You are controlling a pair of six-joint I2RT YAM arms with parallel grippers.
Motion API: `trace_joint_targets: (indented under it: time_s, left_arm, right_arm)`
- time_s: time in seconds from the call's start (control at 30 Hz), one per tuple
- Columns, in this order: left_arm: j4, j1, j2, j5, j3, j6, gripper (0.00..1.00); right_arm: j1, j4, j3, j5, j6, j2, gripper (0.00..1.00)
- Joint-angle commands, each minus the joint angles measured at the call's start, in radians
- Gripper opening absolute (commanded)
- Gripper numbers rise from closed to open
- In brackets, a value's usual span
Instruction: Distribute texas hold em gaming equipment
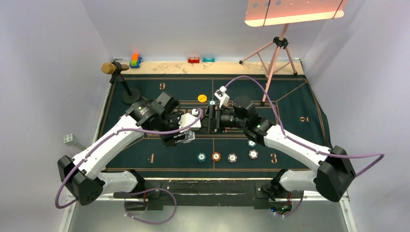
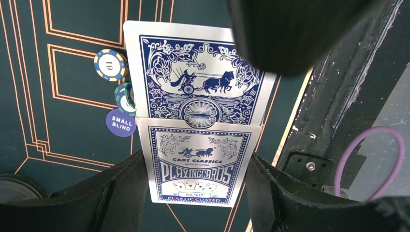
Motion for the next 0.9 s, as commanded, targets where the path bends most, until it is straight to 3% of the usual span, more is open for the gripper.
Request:
trace_joint_targets:
  time_s: [0.0, 0.3, 0.73, 0.87]
  left_arm:
    - [-0.026, 0.0, 0.008, 0.007, 0.071, -0.045, 0.0]
    - [-0.037, 0.0, 0.025, 0.014, 0.111, -0.047, 0.0]
    - [-0.009, 0.0, 0.017, 0.015, 0.106, -0.072, 0.0]
    - [-0.006, 0.0, 0.017, 0.011, 0.12, -0.08, 0.0]
  right_arm:
    - [0.039, 0.091, 0.016, -0.023, 0.027, 0.058, 0.9]
    - [0.072, 0.125, 0.069, -0.02, 0.039, 0.17, 0.83]
    - [0.075, 0.376, 0.028, -0.089, 0.183, 0.271, 0.71]
    - [0.083, 0.409, 0.038, -0.094, 0.21, 0.306, 0.62]
